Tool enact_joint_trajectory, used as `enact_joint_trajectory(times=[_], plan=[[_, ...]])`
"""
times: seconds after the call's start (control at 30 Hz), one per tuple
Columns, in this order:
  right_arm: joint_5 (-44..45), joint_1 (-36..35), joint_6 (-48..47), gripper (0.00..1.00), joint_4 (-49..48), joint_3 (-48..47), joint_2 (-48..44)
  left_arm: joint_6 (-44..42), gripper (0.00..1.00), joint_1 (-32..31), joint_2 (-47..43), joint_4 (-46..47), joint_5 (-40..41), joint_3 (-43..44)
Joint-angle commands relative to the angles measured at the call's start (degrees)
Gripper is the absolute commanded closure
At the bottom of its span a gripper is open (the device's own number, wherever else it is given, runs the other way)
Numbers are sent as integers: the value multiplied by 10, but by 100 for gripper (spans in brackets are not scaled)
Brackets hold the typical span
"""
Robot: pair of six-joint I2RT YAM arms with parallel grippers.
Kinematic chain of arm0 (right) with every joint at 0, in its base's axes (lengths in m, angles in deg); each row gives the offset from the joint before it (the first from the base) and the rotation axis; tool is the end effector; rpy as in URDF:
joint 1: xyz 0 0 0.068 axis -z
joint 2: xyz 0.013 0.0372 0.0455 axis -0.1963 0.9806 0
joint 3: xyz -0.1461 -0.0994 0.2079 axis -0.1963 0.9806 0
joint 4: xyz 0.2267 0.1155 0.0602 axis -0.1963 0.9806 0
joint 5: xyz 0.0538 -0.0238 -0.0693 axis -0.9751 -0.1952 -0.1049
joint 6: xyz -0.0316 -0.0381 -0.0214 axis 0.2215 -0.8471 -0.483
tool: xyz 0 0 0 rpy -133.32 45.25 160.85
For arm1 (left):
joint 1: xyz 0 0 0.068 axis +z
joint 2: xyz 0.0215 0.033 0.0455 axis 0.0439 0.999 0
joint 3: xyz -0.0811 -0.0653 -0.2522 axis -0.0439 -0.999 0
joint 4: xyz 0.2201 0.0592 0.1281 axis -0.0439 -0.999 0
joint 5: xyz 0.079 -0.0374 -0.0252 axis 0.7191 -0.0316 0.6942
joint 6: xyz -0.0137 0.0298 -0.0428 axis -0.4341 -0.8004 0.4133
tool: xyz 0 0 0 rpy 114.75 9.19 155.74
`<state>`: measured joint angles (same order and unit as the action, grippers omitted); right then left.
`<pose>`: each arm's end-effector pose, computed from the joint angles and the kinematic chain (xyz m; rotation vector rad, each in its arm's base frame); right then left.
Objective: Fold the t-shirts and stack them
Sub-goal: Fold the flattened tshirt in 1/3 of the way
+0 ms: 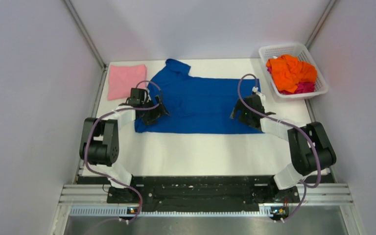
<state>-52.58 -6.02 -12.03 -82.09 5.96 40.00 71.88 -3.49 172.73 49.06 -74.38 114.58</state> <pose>0.3031 0.0891 0.1622 0.4427 2.3686 0.2537 0.3475 -0.0484 0.1683 -0.4542 2.5562 -0.6862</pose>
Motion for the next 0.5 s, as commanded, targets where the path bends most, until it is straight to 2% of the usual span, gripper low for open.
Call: enact_joint_trajectory(times=[0.0, 0.13, 0.33, 0.47], plan=[[-1, -15, 39, 10, 99, 79, -61, 17, 7, 6, -78, -72, 62, -119], [-5, -36, 42, 10, 155, 139, -153, 34, 7, 4, -185, -102, 85, -215], [-3, -87, 79, 10, 224, 199, -258, 105, 7, -5, -346, -123, 85, -343], [2, -92, 80, 9, 224, 212, -307, 122, 5, -7, -428, -150, 99, -359]])
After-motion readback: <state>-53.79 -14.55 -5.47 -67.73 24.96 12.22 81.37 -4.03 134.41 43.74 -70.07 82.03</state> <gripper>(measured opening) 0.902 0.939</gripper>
